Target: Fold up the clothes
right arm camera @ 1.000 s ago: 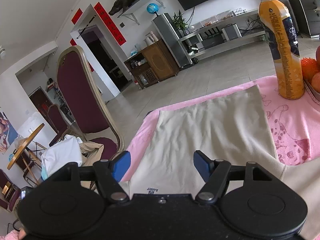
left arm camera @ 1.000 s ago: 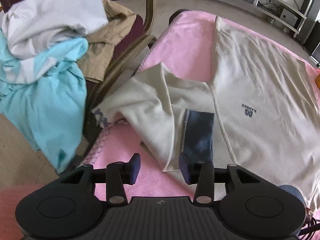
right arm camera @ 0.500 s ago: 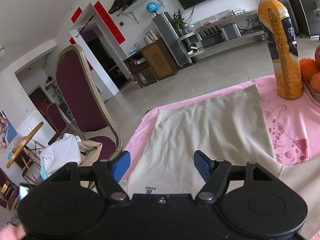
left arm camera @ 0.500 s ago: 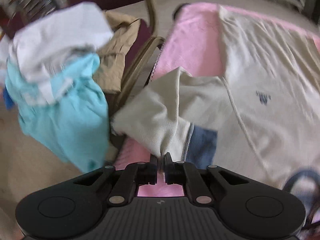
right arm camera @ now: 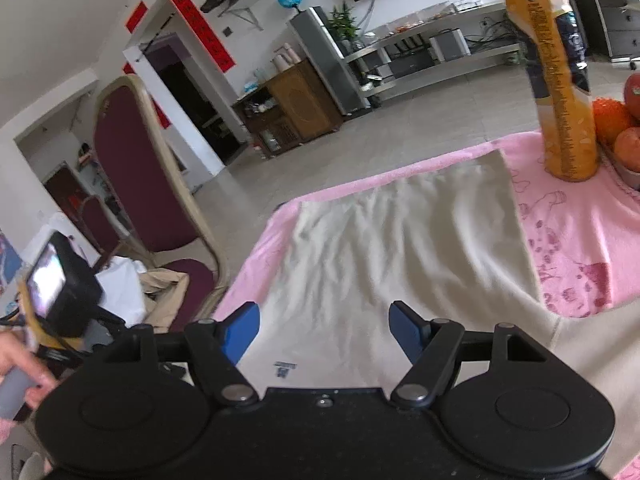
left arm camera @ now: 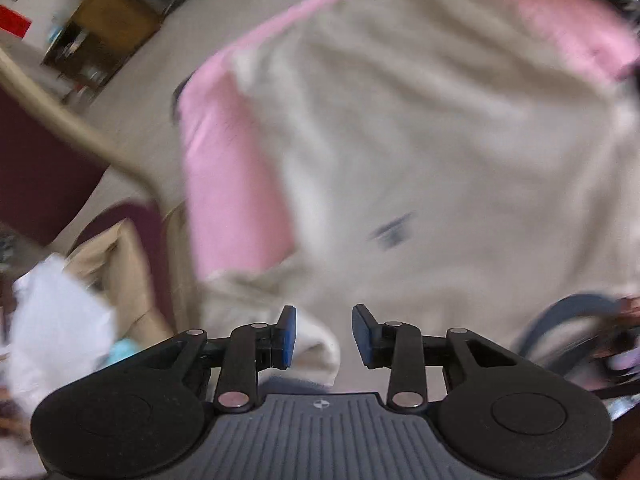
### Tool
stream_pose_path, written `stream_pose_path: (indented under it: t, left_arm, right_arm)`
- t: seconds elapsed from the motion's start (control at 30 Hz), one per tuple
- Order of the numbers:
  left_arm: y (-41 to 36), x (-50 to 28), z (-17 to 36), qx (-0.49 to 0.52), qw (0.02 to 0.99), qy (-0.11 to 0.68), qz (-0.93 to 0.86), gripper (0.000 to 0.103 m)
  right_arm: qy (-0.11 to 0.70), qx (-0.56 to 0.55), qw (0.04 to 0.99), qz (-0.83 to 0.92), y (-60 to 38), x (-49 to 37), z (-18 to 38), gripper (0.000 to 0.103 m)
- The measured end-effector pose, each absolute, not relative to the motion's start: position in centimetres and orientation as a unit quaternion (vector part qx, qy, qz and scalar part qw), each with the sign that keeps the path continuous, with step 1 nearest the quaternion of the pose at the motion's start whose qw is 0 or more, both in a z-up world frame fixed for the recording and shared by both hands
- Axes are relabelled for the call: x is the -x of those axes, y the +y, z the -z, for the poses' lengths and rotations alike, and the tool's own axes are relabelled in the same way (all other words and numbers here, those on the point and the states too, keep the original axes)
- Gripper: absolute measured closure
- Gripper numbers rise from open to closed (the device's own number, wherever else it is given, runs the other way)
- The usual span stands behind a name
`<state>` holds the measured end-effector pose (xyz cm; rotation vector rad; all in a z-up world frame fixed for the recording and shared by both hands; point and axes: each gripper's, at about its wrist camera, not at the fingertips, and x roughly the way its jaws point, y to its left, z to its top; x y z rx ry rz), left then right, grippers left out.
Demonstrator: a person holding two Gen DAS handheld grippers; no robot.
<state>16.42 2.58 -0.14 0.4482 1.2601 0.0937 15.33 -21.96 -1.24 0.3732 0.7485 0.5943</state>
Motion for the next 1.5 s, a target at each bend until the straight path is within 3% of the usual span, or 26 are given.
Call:
stream_pose_path:
  t: [0.2,0.37,0.57,0.73,0.8,0.83,0.87,1.0,1.2,1.5]
  left_arm:
    - [4.5,-10.1,-2.1,-0.206,0.83,0.515,-0.062,0.063]
    - [8.9,-5.9,2.5,-0.166,0.822,0.539,-0.076,0.065]
    - [10.8,-6.4,6.6,-0.095,0.83,0.537,-0.119,0.065]
    - [10.5,-8.0,9.2,-0.096,0.811,0.562,-0.132,0.065]
    - [10.8,-8.1,9.3,-0.084,0.809,0.566,-0.131,0.077]
    - [11.0,-8.0,9.1,-0.077,0.81,0.565,-0.136,0.098]
    - [11.3,-8.0,8.8,-0.07,0.811,0.563,-0.139,0.098]
    - [12.9,-7.1,4.5,-0.009,0.841,0.525,-0.131,0.099]
    - [19.1,-3.5,-6.8,0.156,0.899,0.39,-0.126,0.1]
    - [23.5,-0.1,-16.3,-0.058,0.92,0.321,-0.215,0.103]
  right_arm:
    - [0.371,-0.205,0.866,-0.264,-23.1,-15.7,1.5,0.032]
    - [0.376,-0.21,0.862,-0.266,-23.1,-15.5,1.6,0.032]
    - [0.38,-0.209,0.862,-0.262,-23.0,-15.7,1.8,0.031]
    - [0.383,-0.205,0.864,-0.256,-23.0,-15.8,2.1,0.031]
    - [0.384,-0.206,0.863,-0.255,-23.2,-15.8,2.2,0.031]
    - [0.384,-0.207,0.863,-0.255,-23.2,-15.8,2.2,0.031]
    - [0.383,-0.207,0.863,-0.255,-23.2,-15.8,2.2,0.031]
    - [0.377,-0.211,0.866,-0.251,-23.2,-15.6,1.8,0.031]
    - [0.343,-0.28,0.855,-0.27,-22.6,-12.9,-1.1,0.031]
    - [0.303,-0.25,0.845,-0.362,-14.0,-8.6,-8.3,0.031]
